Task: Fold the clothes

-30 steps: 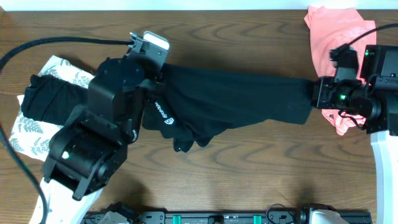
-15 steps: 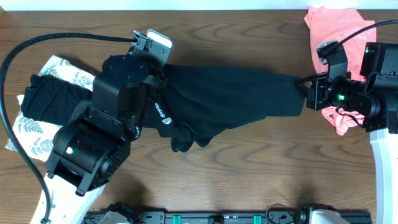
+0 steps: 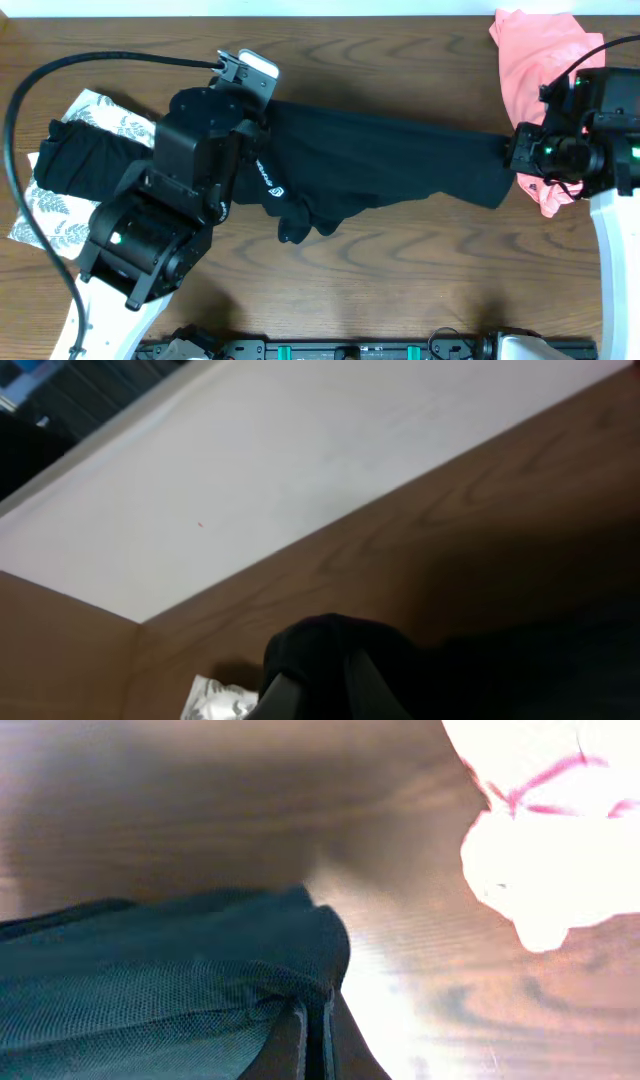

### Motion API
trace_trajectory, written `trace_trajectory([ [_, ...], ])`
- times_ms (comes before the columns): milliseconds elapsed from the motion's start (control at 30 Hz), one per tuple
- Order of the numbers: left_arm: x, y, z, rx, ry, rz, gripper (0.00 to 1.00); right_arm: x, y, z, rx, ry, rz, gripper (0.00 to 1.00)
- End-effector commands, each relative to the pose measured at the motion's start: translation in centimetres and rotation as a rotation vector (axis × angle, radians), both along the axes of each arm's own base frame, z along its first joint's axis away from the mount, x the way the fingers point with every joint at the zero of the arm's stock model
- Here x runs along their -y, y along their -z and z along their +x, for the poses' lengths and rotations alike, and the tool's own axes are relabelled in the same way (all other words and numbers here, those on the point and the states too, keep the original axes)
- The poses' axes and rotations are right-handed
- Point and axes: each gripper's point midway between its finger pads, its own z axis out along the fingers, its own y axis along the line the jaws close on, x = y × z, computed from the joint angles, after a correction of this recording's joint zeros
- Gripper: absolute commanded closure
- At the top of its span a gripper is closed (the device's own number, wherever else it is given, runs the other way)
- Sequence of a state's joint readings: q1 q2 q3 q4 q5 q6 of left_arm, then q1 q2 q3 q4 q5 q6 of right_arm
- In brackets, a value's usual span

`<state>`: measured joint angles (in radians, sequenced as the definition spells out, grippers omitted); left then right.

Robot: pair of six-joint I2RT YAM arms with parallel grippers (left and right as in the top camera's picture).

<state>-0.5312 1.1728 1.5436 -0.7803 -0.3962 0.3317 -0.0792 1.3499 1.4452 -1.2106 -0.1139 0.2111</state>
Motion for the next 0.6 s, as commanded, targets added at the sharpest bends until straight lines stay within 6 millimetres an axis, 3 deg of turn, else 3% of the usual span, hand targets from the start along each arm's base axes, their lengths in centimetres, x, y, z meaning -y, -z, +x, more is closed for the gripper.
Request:
trace_trajectory([
  [0, -0.4, 0.7, 0.6, -0.027, -0.05, 0.0, 0.9, 2.0, 2.6, 0.2, -0.096, 0.1, -0.066, 0.99],
  [133, 0.6, 2.9, 1.4, -0.098, -0.057, -0.038, 0.92, 1.9, 6.2, 0.6, -0.191, 0.095, -0.059, 0.99],
  [267, 2.4, 6.1, 2.8, -0.189, -0.021, -0.05, 0.94, 0.7, 8.9, 1.9, -0.205, 0.015, -0.005, 0.98],
  [433, 3.2, 8.7, 5.1, -0.235, -0.042, -0.029, 0.94, -2.8, 9.3, 3.7, -0.118, -0.22, 0.101, 0.85],
  [567, 2.9, 9.6, 6.1, -0.248, -0.073, -0.044, 0.94, -2.9, 9.2, 4.1, -0.101, -0.224, 0.102, 0.73],
])
